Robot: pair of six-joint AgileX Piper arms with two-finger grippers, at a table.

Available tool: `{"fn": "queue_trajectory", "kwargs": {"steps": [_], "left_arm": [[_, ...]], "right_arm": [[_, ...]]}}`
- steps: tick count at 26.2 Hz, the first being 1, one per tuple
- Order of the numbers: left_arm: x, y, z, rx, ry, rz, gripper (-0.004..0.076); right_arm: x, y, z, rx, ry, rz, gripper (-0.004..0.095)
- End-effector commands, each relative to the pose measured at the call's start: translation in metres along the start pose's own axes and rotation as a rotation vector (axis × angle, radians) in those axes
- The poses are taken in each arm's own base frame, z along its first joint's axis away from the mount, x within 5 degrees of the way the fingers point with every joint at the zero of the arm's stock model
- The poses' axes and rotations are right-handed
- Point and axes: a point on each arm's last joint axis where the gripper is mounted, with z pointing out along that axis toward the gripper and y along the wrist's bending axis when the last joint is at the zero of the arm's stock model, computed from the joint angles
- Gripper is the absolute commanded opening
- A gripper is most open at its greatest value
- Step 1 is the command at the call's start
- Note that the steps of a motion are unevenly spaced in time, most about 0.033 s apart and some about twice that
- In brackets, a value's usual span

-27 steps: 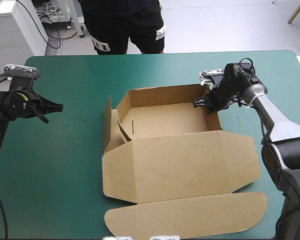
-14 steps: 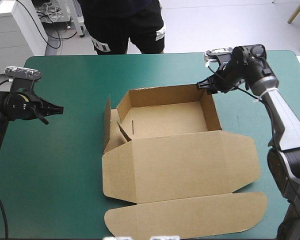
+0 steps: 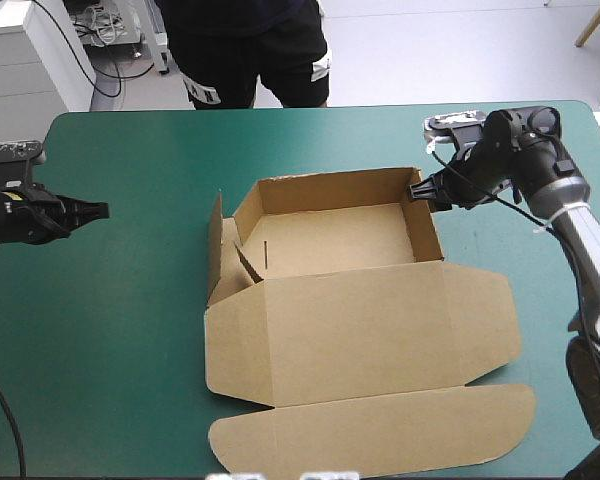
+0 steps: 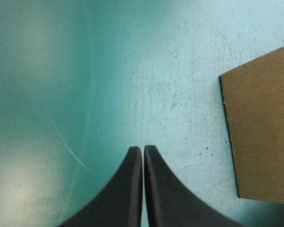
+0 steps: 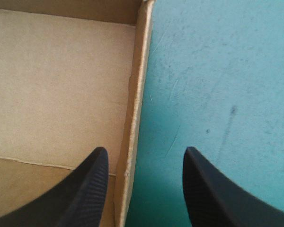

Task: Fold the box

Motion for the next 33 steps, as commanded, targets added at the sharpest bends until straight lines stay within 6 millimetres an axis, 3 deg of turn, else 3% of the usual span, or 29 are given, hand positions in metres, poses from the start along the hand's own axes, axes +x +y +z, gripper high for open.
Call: {"fn": "queue_trajectory", "kwargs": {"steps": [1, 7, 14, 24, 27, 30, 33], "left_arm": [[-0.008, -0.005, -0.019, 0.017, -0.095, -0.008, -0.0008], [-0.007, -0.005, -0.019, 0.017, -0.087, -0.007, -0.0008], [-0.006, -0.005, -0.019, 0.019, -0.079, -0.007, -0.0008], [-0.006, -0.005, -0.019, 0.019, -0.079, -0.007, -0.0008], [-0.006, -0.005, -0.019, 0.018, -0.078, -0.006, -0.0008], [-0.006, -0.005, -0.019, 0.016, -0.078, -0.005, -0.0008], [-0.007, -0.004, -0.019, 0.007, -0.086, -0.001, -0.0008]], "right_arm": [[-0.010, 0.003, 0.005, -0.044, -0.064, 0.003, 0.0456], [-0.014, 0.003, 0.043, -0.075, 0.017, -0.006, 0.0456], [-0.017, 0.001, 0.061, -0.074, 0.027, -0.011, 0.0427], [-0.014, -0.001, 0.073, -0.064, 0.078, -0.036, 0.0075], [-0.014, 0.000, 0.074, -0.068, 0.084, -0.019, -0.0020], [-0.015, -0.001, 0.066, -0.072, 0.090, -0.017, -0.0020], [-0.020, -0.008, 0.037, -0.122, 0.003, 0.039, -0.0020]]}}
